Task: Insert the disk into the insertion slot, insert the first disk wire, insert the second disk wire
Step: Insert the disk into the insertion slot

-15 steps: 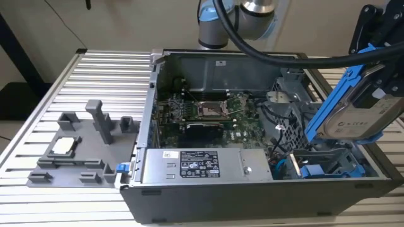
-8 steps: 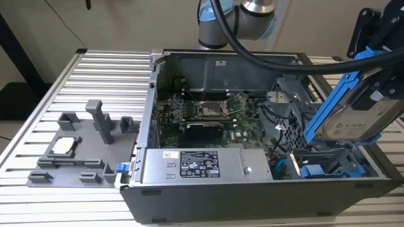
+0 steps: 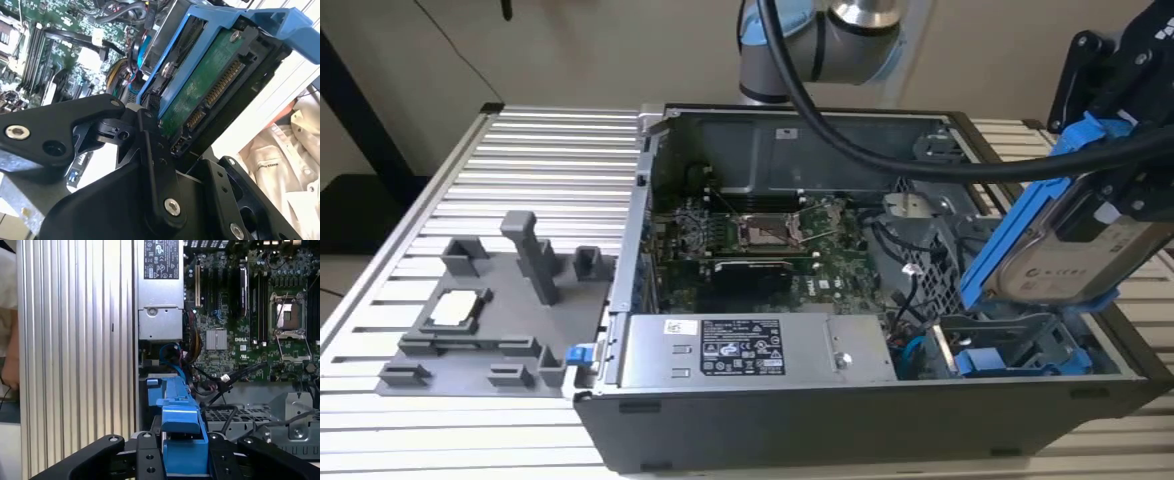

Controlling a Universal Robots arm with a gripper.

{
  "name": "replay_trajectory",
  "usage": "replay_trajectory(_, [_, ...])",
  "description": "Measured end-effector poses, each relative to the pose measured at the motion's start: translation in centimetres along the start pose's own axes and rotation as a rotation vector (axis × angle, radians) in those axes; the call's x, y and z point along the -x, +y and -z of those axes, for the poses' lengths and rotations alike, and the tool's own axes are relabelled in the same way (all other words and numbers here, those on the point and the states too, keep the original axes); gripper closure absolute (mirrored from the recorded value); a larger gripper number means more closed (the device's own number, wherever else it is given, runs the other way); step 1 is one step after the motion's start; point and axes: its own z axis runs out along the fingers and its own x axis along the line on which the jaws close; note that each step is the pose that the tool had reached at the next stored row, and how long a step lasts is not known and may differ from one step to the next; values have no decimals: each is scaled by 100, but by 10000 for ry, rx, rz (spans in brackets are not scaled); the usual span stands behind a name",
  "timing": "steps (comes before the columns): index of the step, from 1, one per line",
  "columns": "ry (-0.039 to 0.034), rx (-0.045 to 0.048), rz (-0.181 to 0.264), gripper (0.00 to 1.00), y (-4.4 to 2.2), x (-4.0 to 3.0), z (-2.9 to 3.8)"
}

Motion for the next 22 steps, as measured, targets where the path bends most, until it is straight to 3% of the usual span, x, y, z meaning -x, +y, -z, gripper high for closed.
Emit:
replay_trajectory(14, [2, 7, 40, 67, -5, -4, -125])
replay_trajectory(22, [13, 80, 279, 67, -44, -9, -178])
